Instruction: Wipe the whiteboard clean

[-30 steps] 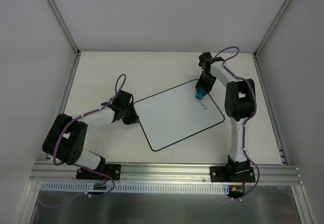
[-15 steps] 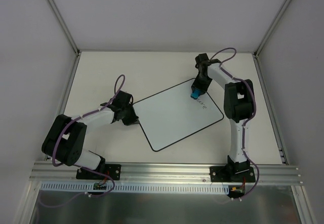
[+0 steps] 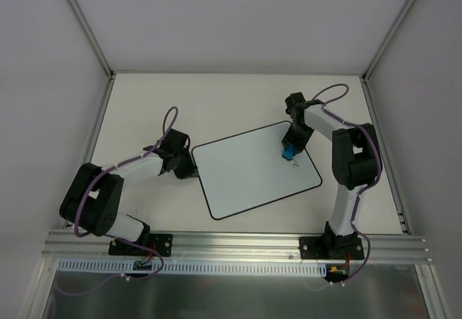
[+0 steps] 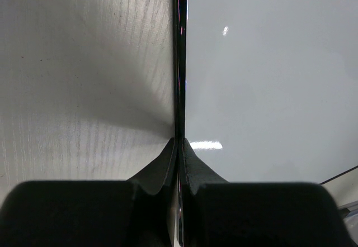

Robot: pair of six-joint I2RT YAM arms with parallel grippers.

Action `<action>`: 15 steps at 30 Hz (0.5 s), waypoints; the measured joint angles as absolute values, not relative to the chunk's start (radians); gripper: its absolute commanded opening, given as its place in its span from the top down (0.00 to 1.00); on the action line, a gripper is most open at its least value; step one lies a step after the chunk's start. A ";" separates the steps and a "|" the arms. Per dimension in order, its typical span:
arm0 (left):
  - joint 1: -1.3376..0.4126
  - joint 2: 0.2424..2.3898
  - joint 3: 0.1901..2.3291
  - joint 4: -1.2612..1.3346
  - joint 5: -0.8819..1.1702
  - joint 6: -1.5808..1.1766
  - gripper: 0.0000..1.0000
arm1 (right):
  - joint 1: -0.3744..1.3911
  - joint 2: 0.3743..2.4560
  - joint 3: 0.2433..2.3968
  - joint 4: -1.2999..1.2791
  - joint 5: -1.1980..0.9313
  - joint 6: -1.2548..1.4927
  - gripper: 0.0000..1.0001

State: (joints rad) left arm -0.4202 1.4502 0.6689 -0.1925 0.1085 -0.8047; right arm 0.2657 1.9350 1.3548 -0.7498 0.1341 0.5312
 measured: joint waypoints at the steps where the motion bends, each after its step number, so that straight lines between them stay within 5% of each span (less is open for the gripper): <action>1: -0.420 1.450 0.670 -0.194 0.109 -0.805 1.00 | 0.289 1.946 1.370 -0.749 0.135 0.529 1.00; 9: -0.420 1.449 0.674 -0.207 0.108 -0.805 1.00 | 0.530 2.059 1.528 -0.706 0.081 0.511 1.00; 15: -0.420 1.443 0.673 -0.214 0.103 -0.805 1.00 | 0.485 2.003 1.442 -0.666 0.056 0.527 1.00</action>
State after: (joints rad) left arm -0.4202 1.4425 0.6731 -0.2138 0.1032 -0.8051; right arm 0.4847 2.0026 1.4418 -0.6659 0.0559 0.5266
